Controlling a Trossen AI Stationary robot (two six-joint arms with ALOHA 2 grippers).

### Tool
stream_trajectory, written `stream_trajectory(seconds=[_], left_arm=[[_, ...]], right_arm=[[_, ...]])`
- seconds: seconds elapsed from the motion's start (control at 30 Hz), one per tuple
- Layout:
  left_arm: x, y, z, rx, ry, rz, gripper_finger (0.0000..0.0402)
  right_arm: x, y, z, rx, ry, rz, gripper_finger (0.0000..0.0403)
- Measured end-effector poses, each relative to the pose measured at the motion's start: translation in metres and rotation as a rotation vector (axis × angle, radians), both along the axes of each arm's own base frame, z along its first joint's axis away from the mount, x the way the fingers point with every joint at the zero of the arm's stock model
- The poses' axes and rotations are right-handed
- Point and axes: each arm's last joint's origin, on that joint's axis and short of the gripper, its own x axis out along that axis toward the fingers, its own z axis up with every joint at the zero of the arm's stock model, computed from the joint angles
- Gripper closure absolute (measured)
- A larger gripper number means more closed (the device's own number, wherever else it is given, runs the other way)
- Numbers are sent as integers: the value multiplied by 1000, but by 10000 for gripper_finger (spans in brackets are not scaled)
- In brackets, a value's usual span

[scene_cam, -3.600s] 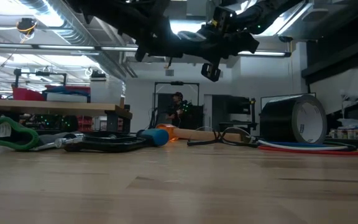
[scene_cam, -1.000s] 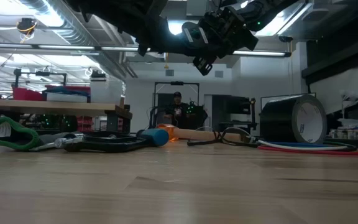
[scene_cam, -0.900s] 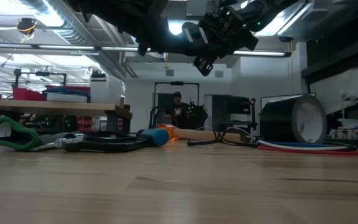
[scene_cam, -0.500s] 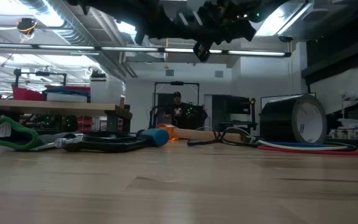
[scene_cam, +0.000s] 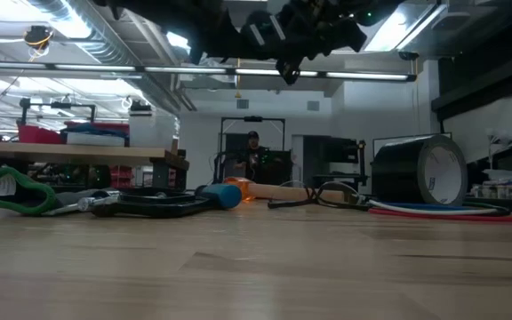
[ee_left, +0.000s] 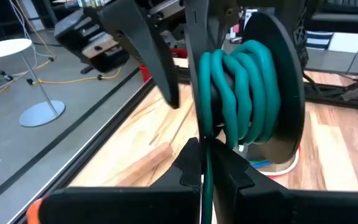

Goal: Coil cords
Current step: Coil the green wire onto the spool

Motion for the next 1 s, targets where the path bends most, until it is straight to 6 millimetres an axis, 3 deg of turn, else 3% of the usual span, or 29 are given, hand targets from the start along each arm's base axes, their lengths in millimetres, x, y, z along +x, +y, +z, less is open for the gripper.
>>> stream_trajectory(seconds=[0.23,0.5,0.73,1.0], left_arm=[[-1,0,-4,-7,36,1,400],[-5,0,1,1,30,23,400],[-24,1,15,10,29,60,400],[-58,0,37,39,22,152,400]], right_arm=[[3,3,-1,-62,39,-84,270],[3,3,-2,-60,48,-92,258],[1,4,2,-42,58,-100,259],[-13,10,24,-97,20,-146,260]])
